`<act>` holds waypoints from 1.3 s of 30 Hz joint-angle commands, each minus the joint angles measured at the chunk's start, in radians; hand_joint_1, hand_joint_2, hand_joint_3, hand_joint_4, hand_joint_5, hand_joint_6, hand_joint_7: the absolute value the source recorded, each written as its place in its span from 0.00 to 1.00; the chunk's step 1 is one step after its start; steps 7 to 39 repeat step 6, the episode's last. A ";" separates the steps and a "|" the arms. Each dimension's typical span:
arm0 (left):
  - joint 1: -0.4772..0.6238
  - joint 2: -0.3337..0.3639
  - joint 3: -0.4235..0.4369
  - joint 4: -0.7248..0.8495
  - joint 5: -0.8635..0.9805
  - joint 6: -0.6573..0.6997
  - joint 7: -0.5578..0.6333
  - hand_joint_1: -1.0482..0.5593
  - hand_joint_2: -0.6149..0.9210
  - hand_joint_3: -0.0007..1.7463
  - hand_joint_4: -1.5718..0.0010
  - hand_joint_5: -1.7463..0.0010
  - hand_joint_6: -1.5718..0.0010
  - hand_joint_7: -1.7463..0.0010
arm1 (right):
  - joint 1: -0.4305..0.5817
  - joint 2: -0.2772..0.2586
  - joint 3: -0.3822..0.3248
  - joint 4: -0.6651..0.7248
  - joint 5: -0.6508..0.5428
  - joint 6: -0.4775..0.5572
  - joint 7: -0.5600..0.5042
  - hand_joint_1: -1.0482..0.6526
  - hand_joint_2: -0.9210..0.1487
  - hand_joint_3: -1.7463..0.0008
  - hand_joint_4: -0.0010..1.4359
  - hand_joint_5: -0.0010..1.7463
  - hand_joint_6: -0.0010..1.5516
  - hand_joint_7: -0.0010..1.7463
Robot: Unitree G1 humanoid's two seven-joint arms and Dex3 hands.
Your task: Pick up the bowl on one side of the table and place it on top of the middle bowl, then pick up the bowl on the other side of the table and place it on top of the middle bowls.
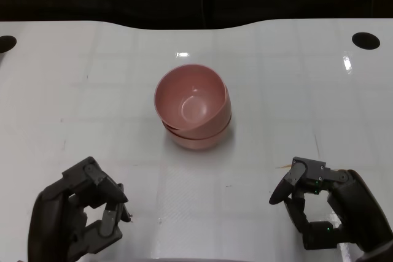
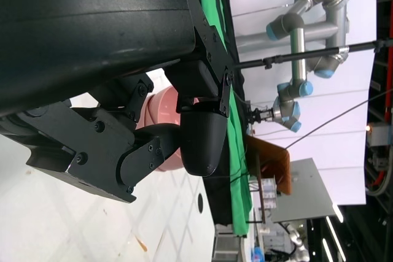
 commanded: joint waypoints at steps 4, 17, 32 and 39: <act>-0.010 0.004 0.026 0.029 -0.002 -0.026 -0.028 0.57 0.74 0.64 0.44 0.00 0.48 0.12 | -0.023 -0.006 -0.022 0.065 -0.011 -0.074 -0.021 0.52 0.47 0.28 0.59 1.00 0.52 0.75; -0.008 -0.001 0.026 0.023 -0.002 -0.025 -0.033 0.57 0.74 0.64 0.44 0.00 0.49 0.10 | -0.023 -0.007 -0.024 0.069 -0.008 -0.078 -0.018 0.53 0.48 0.26 0.59 1.00 0.52 0.75; -0.008 -0.001 0.026 0.023 -0.002 -0.025 -0.033 0.57 0.74 0.64 0.44 0.00 0.49 0.10 | -0.023 -0.007 -0.024 0.069 -0.008 -0.078 -0.018 0.53 0.48 0.26 0.59 1.00 0.52 0.75; -0.008 -0.001 0.026 0.023 -0.002 -0.025 -0.033 0.57 0.74 0.64 0.44 0.00 0.49 0.10 | -0.023 -0.007 -0.024 0.069 -0.008 -0.078 -0.018 0.53 0.48 0.26 0.59 1.00 0.52 0.75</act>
